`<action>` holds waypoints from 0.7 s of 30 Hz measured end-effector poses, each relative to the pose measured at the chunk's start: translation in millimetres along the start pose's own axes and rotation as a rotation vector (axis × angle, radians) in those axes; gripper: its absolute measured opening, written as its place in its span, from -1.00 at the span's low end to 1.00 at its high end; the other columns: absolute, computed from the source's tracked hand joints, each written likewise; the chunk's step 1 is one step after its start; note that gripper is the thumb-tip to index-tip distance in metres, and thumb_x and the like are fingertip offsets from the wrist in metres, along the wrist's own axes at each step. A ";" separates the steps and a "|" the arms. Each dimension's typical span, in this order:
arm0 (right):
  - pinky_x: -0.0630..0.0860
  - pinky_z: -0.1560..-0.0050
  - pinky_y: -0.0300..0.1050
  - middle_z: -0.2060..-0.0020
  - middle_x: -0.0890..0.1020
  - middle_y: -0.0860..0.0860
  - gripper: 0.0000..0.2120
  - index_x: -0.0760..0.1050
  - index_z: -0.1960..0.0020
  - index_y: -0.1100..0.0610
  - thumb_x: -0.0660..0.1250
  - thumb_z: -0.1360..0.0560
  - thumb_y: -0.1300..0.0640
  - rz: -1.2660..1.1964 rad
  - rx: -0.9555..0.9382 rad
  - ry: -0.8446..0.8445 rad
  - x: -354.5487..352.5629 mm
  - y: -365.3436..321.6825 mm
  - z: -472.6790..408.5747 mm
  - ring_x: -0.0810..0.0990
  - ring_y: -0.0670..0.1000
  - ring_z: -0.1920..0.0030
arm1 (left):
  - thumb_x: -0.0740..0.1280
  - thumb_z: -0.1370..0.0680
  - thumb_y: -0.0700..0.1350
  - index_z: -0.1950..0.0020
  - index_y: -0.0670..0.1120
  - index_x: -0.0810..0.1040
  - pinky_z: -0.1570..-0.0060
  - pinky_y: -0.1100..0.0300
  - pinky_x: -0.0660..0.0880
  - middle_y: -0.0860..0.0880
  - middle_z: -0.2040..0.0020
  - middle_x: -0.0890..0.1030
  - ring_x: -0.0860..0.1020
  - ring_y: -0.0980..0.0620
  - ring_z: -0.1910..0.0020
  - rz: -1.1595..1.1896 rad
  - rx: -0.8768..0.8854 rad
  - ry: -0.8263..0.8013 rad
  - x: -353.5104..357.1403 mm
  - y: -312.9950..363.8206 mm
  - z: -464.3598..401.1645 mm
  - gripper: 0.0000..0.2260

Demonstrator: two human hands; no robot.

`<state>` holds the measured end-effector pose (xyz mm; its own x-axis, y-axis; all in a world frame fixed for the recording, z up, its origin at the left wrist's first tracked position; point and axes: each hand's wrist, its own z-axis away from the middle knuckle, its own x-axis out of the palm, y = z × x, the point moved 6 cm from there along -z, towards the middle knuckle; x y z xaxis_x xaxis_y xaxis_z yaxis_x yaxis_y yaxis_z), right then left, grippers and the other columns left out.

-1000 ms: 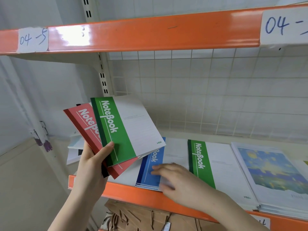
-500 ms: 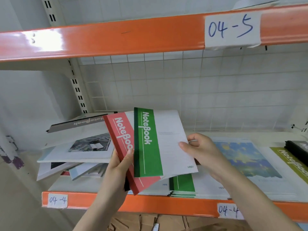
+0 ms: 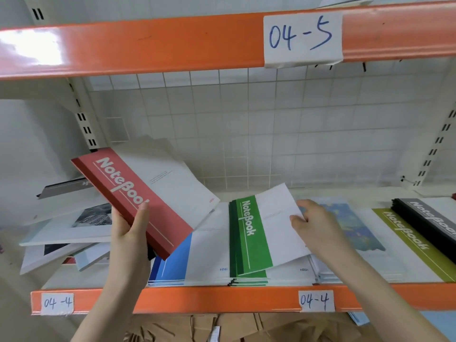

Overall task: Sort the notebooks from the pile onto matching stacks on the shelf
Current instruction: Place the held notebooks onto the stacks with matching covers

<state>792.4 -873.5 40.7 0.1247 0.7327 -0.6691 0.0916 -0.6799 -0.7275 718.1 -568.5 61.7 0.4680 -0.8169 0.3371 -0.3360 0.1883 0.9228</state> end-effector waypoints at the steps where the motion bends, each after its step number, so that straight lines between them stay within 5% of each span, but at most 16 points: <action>1: 0.37 0.38 -0.16 0.24 0.55 0.03 -0.69 0.39 -0.32 0.17 0.19 -0.58 0.20 0.061 0.000 -0.005 2.7 -1.3 2.5 0.50 -0.03 0.35 | 0.18 -0.64 -0.10 -0.42 0.13 0.31 0.27 0.20 0.59 0.15 -0.07 0.57 0.56 0.09 -0.01 -0.007 -0.004 -0.010 0.6 -1.1 1.6 -0.65; 5: 0.41 0.18 -0.12 -0.13 0.44 0.11 -0.64 0.31 -0.37 0.21 0.16 -0.61 0.11 0.395 -0.008 -0.025 8.1 -9.1 14.8 0.53 0.06 0.10 | 0.19 -0.64 -0.09 -0.44 0.13 0.30 0.09 0.03 0.56 0.11 -0.14 0.57 0.56 0.05 -0.07 0.017 -0.032 -0.029 0.4 -4.5 5.3 -0.63; 8: 0.40 0.09 -0.15 -0.11 0.37 0.08 -0.67 0.37 -0.30 0.18 0.16 -0.61 0.05 0.553 -0.083 0.041 9.1 -18.1 21.0 0.43 0.06 -0.08 | 0.20 -0.63 -0.09 -0.44 0.13 0.31 0.08 0.05 0.54 0.10 -0.17 0.56 0.56 0.05 -0.09 0.022 -0.042 -0.028 0.3 -4.9 6.4 -0.63; 16: 0.22 -0.37 -0.18 -0.38 0.32 -0.01 -0.55 0.24 -0.47 0.07 0.05 -0.63 -0.07 0.486 -0.386 -0.231 61.7 -39.9 43.4 0.27 -0.02 -0.37 | 0.21 -0.62 -0.07 -0.42 0.14 0.32 0.16 0.08 0.54 0.13 -0.11 0.58 0.57 0.06 -0.05 0.020 -0.066 -0.039 1.2 -6.2 9.7 -0.63; 21: 0.13 -0.40 -0.22 -0.43 0.26 -0.05 -0.55 0.21 -0.48 0.05 0.03 -0.63 -0.07 0.428 -0.431 -0.216 69.9 -43.5 49.1 0.22 -0.06 -0.41 | 0.21 -0.61 -0.06 -0.42 0.13 0.31 0.22 0.07 0.54 0.10 -0.12 0.56 0.56 0.03 -0.06 -0.006 -0.071 -0.045 3.8 -7.0 13.5 -0.63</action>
<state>748.7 -791.3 18.1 0.0403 0.3529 -0.9348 0.4720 -0.8313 -0.2935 711.2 -580.3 54.0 0.4323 -0.8414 0.3242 -0.2736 0.2203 0.9363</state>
